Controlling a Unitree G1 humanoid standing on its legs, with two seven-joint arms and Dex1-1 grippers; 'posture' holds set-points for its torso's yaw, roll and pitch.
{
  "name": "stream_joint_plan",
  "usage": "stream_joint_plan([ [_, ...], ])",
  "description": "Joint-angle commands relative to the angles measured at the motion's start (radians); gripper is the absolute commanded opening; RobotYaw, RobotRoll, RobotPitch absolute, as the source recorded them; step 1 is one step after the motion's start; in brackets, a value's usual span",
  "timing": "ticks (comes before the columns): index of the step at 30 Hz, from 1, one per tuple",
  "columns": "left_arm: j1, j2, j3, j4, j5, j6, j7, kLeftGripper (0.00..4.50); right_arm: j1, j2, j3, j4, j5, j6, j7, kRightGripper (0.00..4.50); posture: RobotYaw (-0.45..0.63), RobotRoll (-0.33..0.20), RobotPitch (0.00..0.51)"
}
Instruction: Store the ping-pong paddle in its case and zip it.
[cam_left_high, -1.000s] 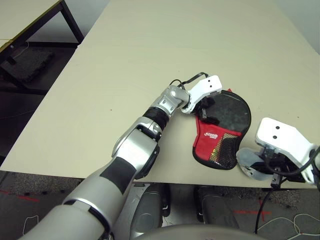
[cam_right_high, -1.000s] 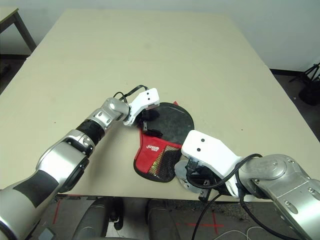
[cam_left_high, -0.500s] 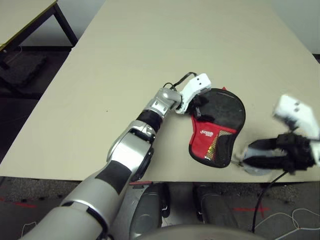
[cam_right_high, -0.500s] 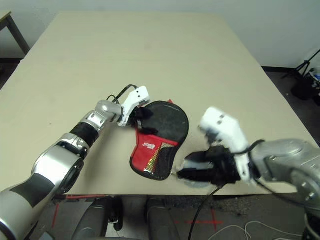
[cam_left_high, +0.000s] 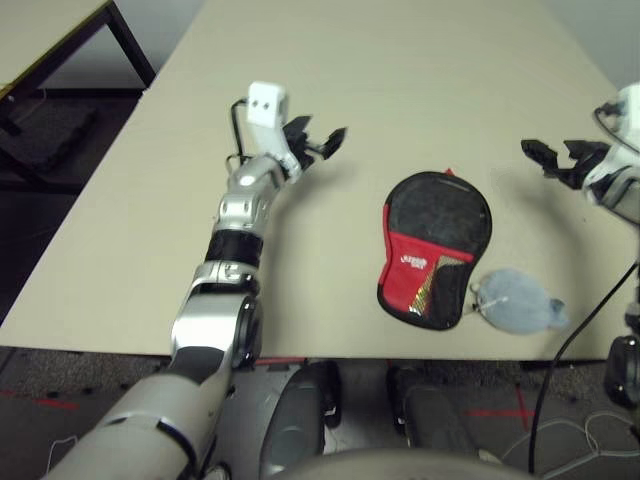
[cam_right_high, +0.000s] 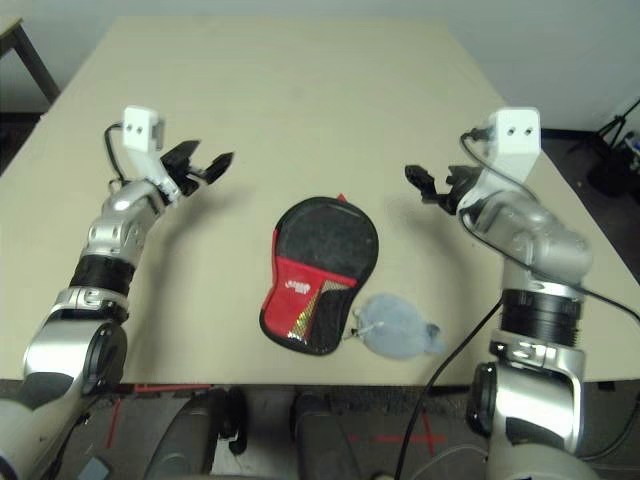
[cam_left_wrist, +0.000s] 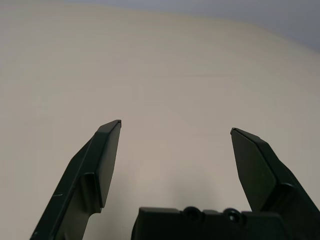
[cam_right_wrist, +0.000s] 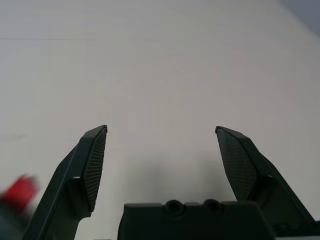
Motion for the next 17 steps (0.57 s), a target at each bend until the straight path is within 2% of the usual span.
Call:
stream_joint_plan([
  [1,0.072,0.005,0.012,-0.010,0.007,-0.053,0.076,4.50,-0.040,-0.006,0.033,0.182,-0.095,-0.210,-0.058,4.47,0.12,0.000,0.133],
  [5,0.126,0.010,0.016,-0.048,0.009,-0.070,0.143,4.50,-0.095,-0.023,0.012,0.354,-0.120,-0.317,-0.140,4.47,0.16,0.000,0.147],
  [9,0.166,0.004,0.015,-0.099,0.004,-0.063,0.191,4.50,-0.110,-0.044,0.006,0.464,-0.124,-0.384,-0.146,4.47,0.18,0.000,0.154],
  [14,0.188,0.011,0.017,-0.136,-0.004,-0.048,0.216,4.50,-0.108,-0.055,0.011,0.518,-0.124,-0.424,-0.124,4.47,0.17,0.000,0.171],
  [17,0.203,0.010,0.016,-0.139,-0.006,-0.041,0.223,4.50,-0.093,-0.048,0.000,0.525,-0.112,-0.426,-0.129,4.47,0.16,0.000,0.160],
])
